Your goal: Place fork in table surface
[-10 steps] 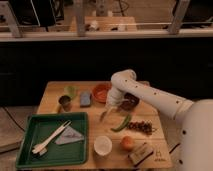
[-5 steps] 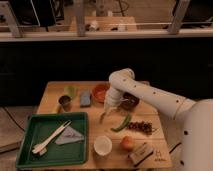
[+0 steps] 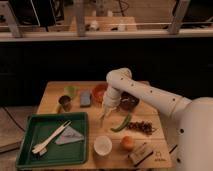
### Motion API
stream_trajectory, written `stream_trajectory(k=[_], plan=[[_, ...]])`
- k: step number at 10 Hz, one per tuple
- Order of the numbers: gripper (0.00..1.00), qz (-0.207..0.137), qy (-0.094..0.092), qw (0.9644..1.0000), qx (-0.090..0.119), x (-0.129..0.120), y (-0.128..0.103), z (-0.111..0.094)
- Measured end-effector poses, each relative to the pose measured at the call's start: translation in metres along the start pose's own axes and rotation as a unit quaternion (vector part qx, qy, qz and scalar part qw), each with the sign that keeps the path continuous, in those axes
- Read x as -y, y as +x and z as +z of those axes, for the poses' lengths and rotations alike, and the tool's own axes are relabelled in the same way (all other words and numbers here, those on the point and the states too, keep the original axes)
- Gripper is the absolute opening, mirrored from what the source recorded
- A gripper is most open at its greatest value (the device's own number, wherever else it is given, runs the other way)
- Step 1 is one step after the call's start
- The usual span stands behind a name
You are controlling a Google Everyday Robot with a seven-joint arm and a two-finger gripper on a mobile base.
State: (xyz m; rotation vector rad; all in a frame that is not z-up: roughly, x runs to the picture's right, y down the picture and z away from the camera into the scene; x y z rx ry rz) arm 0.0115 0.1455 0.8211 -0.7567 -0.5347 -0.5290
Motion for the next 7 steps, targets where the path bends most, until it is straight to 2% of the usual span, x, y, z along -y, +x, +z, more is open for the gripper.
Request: stream_trajectory(k=[1, 3, 4, 7], plan=[[0.0, -0.017, -0.01, 0.9998, 0.005, -0.0012, -0.0019, 0.0015], [0.01, -0.031, -0.019, 0.9993, 0.011, -0.0021, -0.0034, 0.0031], [0.13, -0.037, -0.025, 0.9989, 0.017, -0.0028, -0.0038, 0.004], [0.39, -0.052, -0.033, 0.9977, 0.028, -0.0037, -0.0057, 0.0057]])
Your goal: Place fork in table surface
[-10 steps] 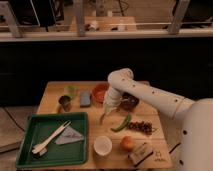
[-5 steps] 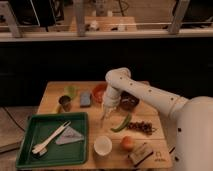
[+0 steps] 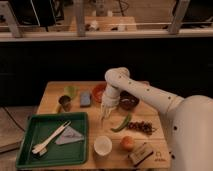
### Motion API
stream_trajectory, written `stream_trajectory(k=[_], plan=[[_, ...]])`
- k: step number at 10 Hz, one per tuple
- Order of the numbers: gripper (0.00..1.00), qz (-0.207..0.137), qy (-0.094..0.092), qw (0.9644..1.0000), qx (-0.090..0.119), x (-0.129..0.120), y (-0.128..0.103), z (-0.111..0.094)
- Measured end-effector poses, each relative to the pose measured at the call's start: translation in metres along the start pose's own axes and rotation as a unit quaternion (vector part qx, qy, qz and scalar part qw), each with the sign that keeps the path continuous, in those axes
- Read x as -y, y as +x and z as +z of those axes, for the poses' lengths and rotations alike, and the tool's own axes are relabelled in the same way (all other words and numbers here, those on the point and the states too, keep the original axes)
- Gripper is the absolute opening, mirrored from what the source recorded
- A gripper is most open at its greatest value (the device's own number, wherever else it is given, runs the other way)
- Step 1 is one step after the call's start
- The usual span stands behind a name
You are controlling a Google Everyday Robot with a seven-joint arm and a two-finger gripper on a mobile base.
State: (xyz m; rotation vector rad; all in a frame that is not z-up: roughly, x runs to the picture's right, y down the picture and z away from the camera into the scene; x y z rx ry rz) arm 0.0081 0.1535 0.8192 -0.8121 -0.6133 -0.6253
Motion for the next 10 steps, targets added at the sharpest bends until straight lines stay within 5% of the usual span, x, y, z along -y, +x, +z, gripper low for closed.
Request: stream_trajectory(k=[4, 10], plan=[[0.78, -0.011, -0.01, 0.9998, 0.013, -0.0006, 0.0012, 0.0046], [0.8, -0.003, -0.01, 0.9999, 0.011, -0.0059, 0.006, 0.0015]])
